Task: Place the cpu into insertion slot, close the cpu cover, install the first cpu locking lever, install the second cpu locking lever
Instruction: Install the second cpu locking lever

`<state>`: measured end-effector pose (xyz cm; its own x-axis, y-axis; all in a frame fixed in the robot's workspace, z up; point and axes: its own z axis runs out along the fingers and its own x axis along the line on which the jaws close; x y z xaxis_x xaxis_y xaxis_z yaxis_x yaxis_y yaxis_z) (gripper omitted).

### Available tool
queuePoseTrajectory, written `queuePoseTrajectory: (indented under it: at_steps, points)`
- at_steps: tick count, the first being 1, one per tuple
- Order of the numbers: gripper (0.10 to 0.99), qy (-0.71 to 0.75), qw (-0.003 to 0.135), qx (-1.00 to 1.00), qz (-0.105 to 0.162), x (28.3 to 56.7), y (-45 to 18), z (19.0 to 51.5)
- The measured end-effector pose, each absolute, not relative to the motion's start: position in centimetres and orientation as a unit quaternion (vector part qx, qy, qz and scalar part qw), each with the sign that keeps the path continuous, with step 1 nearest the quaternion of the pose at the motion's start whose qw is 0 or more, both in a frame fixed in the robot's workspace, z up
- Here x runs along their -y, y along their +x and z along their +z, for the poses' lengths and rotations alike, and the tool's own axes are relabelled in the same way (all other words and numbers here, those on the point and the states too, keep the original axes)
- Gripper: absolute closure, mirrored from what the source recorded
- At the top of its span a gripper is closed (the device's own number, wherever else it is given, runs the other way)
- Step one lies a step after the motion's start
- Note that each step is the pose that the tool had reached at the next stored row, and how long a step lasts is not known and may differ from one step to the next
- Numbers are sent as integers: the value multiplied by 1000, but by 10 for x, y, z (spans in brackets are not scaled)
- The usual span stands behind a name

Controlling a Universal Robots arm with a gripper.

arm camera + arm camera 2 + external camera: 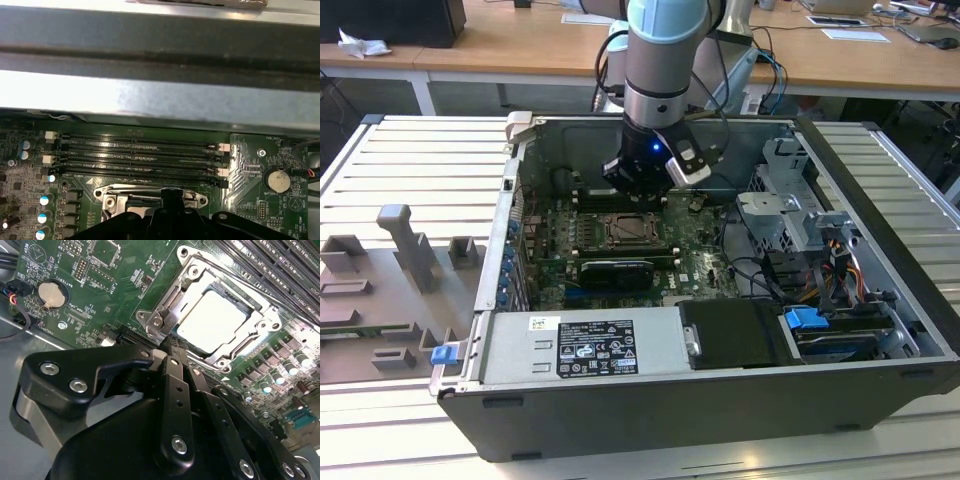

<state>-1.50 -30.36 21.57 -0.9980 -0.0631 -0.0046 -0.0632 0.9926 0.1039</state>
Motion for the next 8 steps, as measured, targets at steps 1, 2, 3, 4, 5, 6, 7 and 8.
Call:
queuePoseTrajectory:
  at_steps: [1,2,3,4,5,6,7,8]
  points:
    - [980,-32,1,-998,52,304,-15,216]
    - [980,-32,1,-998,52,304,-15,216]
    - [980,-32,1,-998,52,305,-15,216]
    - [980,-32,1,-998,52,305,-15,216]
    - [980,-32,1,-998,52,306,-15,216]
    - [980,-32,1,-998,52,306,-15,216]
    - [980,-32,1,-998,52,307,-15,216]
    - [980,-32,1,-998,52,307,-15,216]
